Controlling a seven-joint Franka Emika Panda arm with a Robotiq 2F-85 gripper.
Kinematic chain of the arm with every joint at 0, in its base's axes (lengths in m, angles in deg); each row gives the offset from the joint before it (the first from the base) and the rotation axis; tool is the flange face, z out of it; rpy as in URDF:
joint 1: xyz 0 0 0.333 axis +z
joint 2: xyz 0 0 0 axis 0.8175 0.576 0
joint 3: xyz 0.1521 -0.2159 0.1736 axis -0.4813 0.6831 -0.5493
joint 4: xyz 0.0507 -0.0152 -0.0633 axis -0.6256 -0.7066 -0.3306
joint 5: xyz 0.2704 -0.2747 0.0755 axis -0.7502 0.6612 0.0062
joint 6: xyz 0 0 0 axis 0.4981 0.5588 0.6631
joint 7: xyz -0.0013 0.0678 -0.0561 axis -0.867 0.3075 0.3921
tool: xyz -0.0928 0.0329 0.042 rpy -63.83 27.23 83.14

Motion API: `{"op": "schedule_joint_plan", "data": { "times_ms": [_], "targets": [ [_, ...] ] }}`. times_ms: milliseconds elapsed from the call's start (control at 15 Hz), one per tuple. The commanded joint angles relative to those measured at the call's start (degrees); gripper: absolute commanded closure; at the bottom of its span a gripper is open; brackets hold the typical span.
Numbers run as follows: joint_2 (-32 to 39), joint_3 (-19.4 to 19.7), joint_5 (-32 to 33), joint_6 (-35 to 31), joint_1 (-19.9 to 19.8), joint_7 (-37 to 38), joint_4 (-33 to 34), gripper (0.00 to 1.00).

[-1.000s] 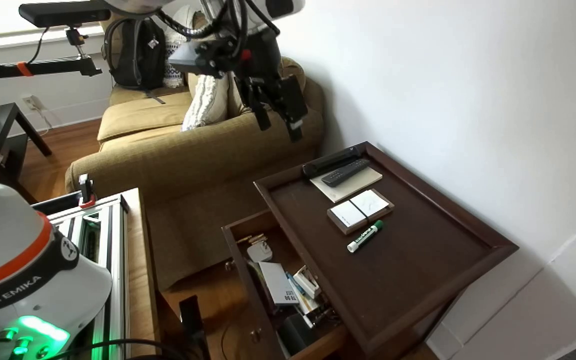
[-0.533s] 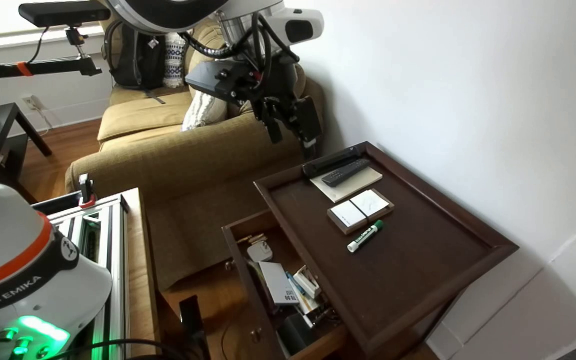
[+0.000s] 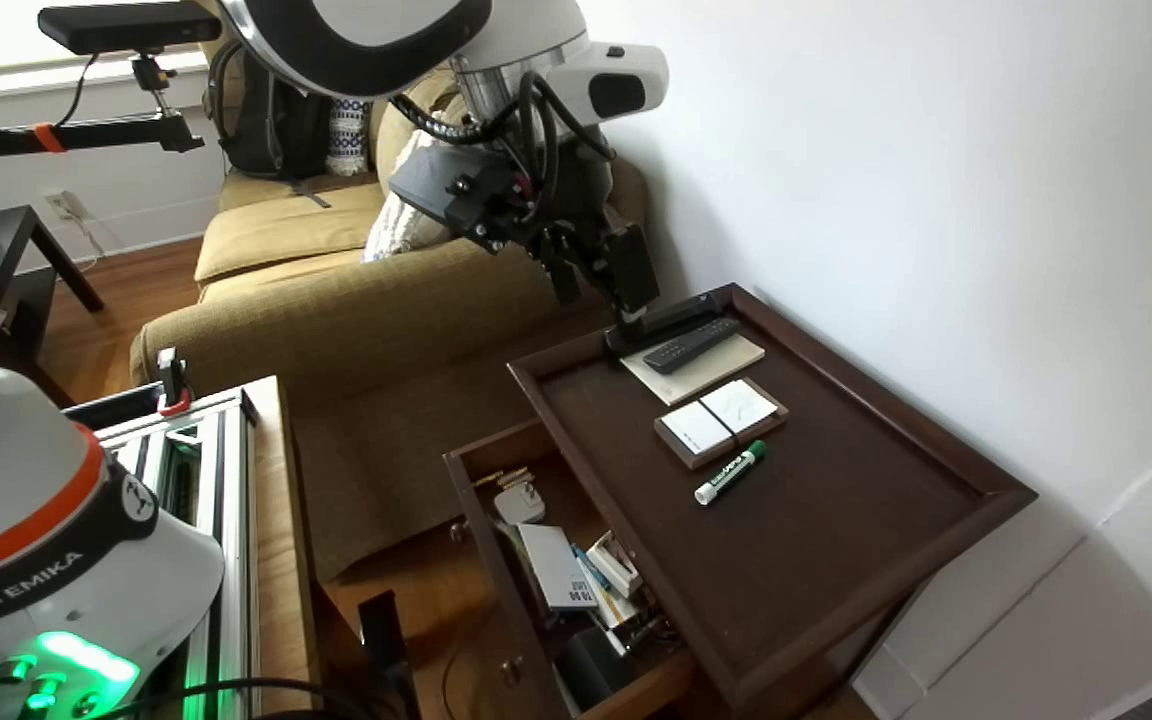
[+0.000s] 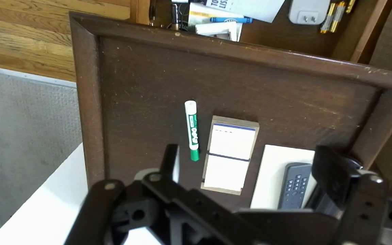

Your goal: Pick up the green marker and put it in the open drawer

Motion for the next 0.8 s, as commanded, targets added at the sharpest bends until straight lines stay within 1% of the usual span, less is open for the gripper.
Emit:
{"op": "schedule_joint_plan", "data": {
  "times_ms": [0,267,333,400,467,533,733],
  "targets": [
    [9.1,2.1,-0.7,-8.2,-0.7,-2.2,1.5,0.0],
    [20.6,4.9,-3.7,-17.7,-1.0,-6.9,4.4,0.0],
    [23.1,5.2,-2.5,-18.6,-2.1,-5.7,6.0,0.0],
    [16.4,4.4,-2.0,-15.9,-1.1,-4.5,2.3,0.0],
    [18.4,4.7,-2.0,-16.7,-1.3,-4.6,3.1,0.0],
    [18.8,4.7,-2.0,-16.7,-1.3,-4.6,3.3,0.0],
    [17.8,4.5,-1.9,-16.7,-1.1,-4.5,3.2,0.0]
  ]
}}
